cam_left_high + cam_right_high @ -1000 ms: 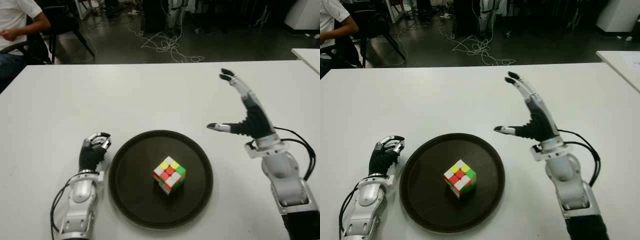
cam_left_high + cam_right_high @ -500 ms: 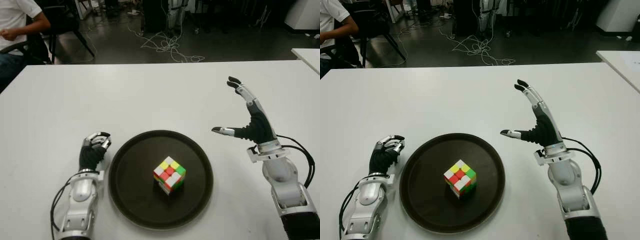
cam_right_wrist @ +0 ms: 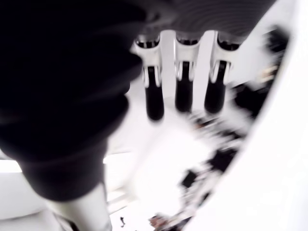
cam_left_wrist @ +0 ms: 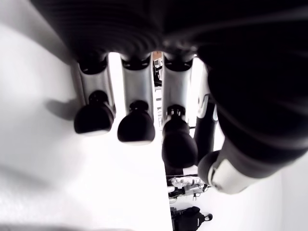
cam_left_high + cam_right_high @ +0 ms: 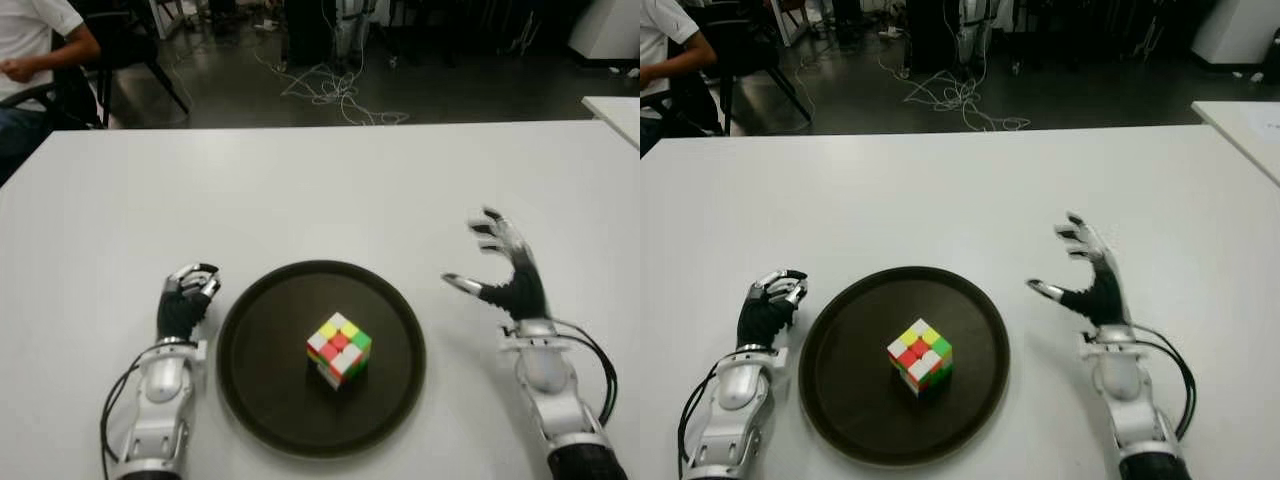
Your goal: Pick up the Rubik's Cube and put it in the plate
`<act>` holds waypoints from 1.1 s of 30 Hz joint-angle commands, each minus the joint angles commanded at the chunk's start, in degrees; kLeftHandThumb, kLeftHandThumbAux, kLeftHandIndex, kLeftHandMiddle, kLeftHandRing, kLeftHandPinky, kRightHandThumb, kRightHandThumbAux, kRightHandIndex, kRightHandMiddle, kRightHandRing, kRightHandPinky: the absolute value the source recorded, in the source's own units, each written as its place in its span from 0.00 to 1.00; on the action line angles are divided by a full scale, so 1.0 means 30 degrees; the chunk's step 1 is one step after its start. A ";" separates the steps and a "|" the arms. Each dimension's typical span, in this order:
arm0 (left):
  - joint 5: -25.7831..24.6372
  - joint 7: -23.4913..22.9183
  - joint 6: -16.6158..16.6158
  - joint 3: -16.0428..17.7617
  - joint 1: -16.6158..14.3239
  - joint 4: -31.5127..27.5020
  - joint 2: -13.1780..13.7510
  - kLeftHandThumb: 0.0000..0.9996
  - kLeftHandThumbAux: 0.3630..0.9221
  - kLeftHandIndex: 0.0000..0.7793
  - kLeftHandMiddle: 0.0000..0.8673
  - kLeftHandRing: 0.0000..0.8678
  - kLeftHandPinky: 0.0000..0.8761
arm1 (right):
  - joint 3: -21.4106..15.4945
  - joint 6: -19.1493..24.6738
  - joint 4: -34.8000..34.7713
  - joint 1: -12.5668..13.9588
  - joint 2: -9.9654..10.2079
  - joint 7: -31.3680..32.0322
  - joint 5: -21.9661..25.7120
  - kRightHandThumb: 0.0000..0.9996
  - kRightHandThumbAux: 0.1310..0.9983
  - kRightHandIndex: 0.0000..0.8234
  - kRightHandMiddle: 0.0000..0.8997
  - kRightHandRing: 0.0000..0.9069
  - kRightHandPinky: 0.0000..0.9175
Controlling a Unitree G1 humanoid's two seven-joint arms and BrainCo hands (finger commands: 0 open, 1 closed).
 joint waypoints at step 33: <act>0.0459 0.0257 -0.0149 -0.0035 -0.0502 0.1019 0.0469 0.71 0.61 0.57 0.92 0.94 0.91 | -0.0107 1.2138 -0.6140 0.1571 0.2357 0.1899 0.2304 0.69 0.69 0.53 0.93 0.92 0.91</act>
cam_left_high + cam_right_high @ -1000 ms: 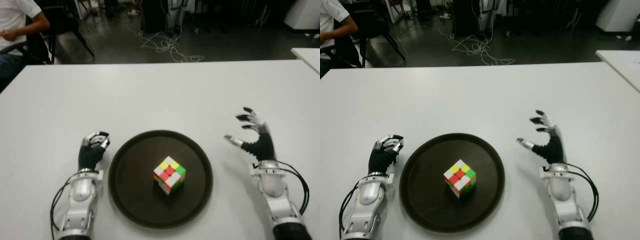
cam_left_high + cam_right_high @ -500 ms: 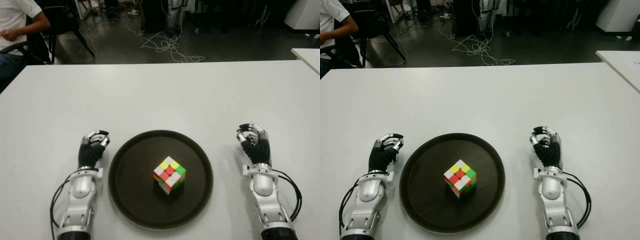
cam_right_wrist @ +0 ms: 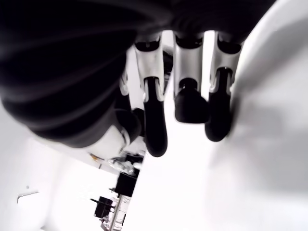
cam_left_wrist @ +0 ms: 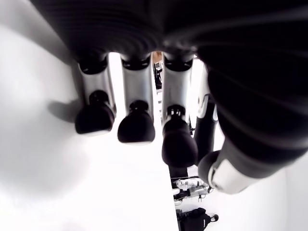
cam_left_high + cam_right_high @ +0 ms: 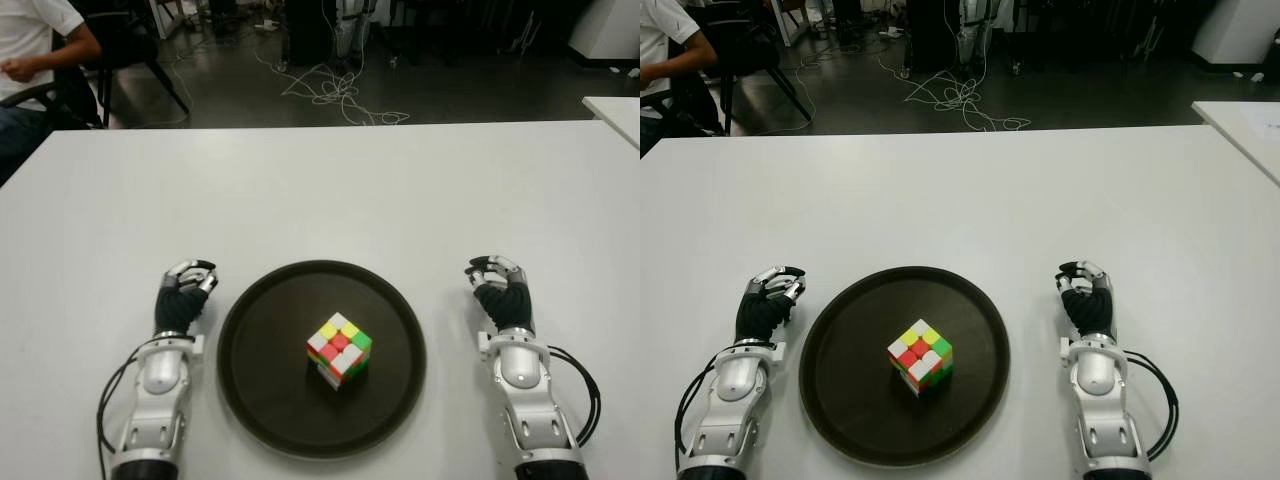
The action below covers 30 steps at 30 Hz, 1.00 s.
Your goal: Pick up the Rubik's Cube and put it in the plate
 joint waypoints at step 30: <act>0.0046 0.0258 -0.0965 0.0055 0.0008 0.0771 0.0046 0.71 0.61 0.57 0.93 0.94 0.91 | -0.0118 -0.0512 0.0582 0.0309 -0.0047 0.0927 0.1326 0.69 0.69 0.53 0.94 0.93 0.91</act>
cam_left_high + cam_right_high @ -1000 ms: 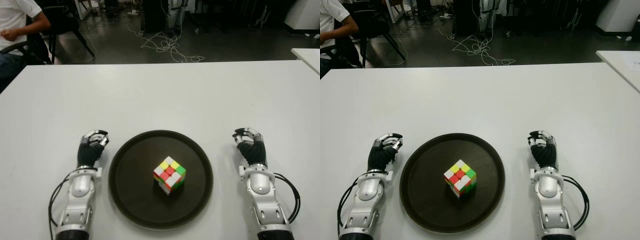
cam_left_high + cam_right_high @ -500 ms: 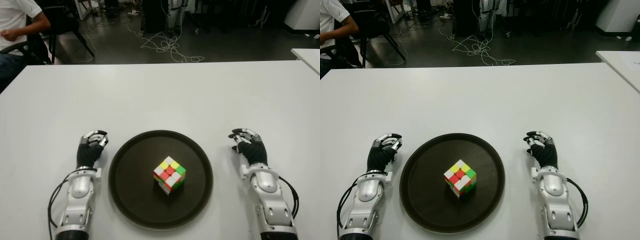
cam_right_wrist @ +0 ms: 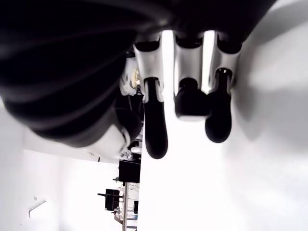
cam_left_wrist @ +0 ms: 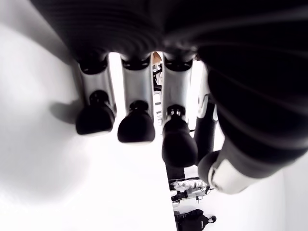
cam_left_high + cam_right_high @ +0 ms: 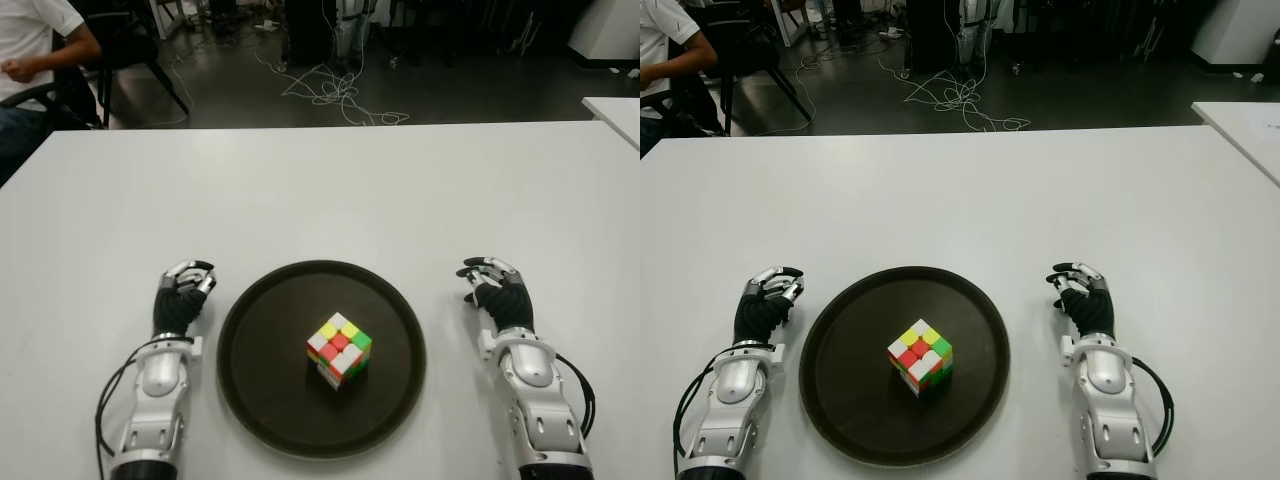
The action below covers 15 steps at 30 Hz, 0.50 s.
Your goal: Pick up the Rubik's Cube and put it in the plate
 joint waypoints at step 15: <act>-0.0038 0.0001 -0.0225 0.0036 -0.0207 0.0434 0.0046 0.71 0.61 0.57 0.93 0.95 0.92 | 0.0251 -0.0836 0.0472 -0.0172 -0.0122 -0.0686 -0.1036 0.69 0.69 0.53 0.93 0.93 0.91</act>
